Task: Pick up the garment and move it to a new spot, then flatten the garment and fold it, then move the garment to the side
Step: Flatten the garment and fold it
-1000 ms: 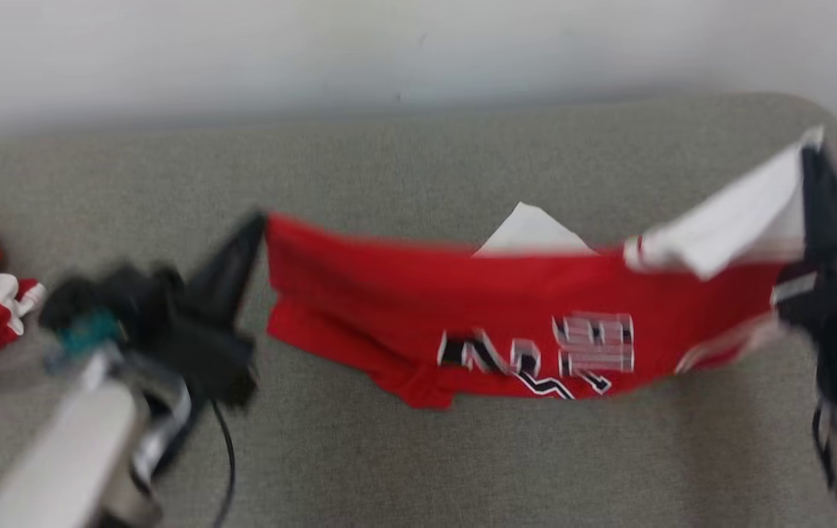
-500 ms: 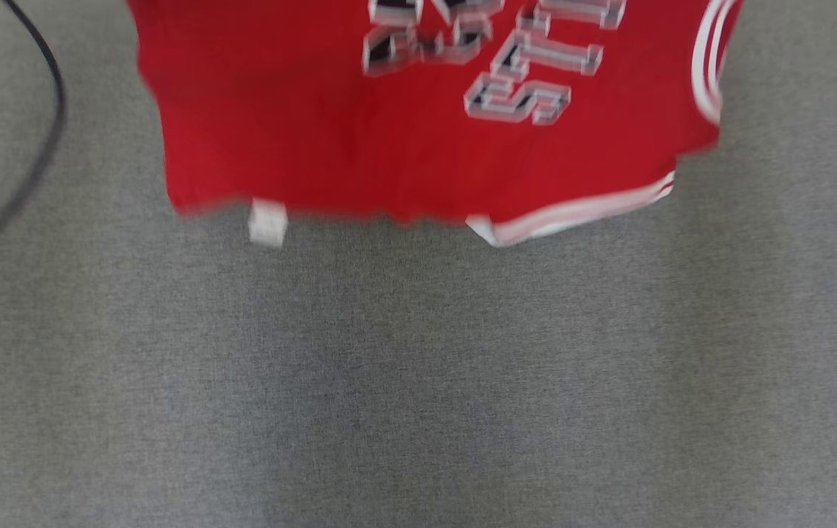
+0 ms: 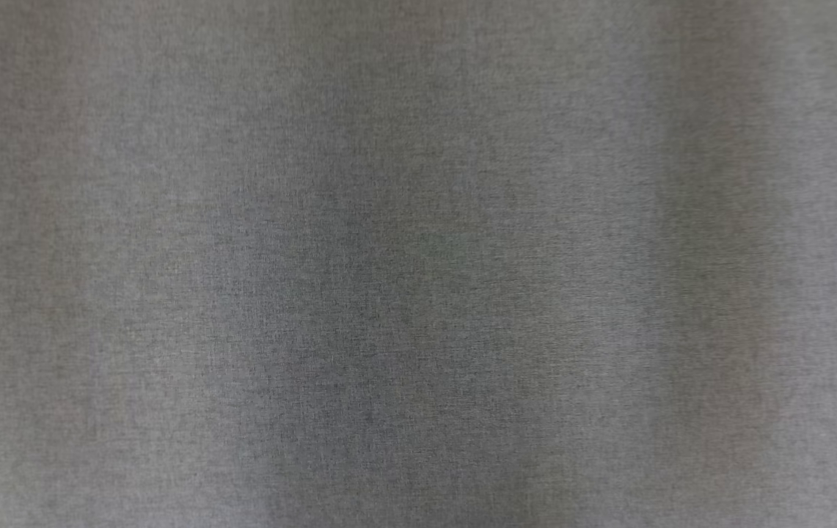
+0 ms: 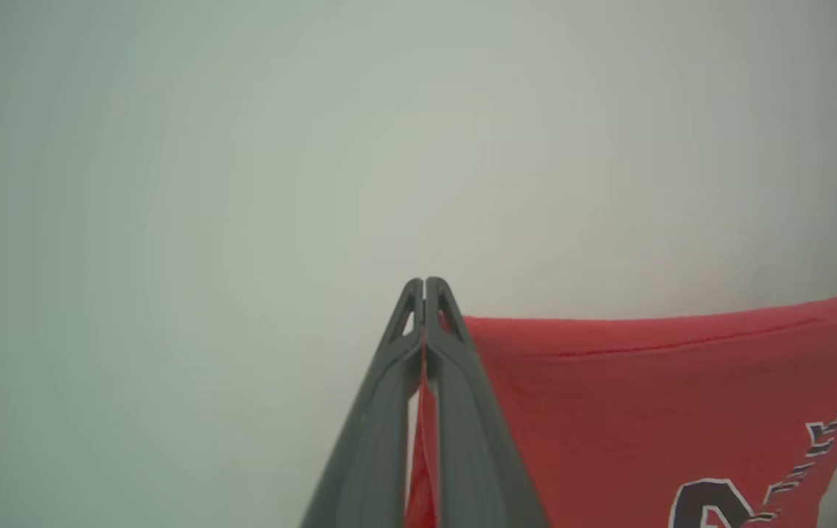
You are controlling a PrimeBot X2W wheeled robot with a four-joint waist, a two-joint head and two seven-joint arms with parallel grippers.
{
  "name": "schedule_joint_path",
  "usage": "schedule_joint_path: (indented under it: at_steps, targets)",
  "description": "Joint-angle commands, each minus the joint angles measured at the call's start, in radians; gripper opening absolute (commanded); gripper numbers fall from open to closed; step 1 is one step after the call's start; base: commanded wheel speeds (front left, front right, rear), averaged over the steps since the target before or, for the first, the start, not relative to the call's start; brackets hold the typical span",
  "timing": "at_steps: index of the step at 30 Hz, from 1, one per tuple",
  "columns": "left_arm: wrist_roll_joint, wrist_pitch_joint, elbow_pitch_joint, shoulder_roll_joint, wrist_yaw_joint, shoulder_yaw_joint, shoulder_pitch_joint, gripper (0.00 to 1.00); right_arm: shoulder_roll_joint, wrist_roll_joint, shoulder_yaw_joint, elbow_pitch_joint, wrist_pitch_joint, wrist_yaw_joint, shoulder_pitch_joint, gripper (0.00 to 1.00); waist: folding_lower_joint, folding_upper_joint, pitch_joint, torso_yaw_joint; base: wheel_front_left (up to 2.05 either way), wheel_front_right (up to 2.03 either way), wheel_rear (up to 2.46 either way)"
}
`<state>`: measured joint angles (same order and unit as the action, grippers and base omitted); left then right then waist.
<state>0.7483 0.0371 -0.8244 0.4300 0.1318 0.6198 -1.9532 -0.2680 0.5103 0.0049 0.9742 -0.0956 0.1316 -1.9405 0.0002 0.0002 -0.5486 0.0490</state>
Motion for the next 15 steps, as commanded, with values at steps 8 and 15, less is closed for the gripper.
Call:
schedule_joint_path:
  at_steps: [8,15]
  targets:
    - [0.058,0.081,-0.07,-0.002,-0.003,0.061,0.001,0.0,0.018,0.036,0.072,0.032,-0.055,-0.002,-0.015,0.0,-0.0002,-0.0002,-0.033,-0.008,0.0,0.0,0.0]
    - [0.161,0.178,-0.017,0.007,-0.003,0.102,0.197,0.0,-0.039,0.196,0.19,-0.085,-0.072,-0.002,0.193,0.0,-0.0002,-0.0002,0.02,0.0,0.0,0.0,0.0]
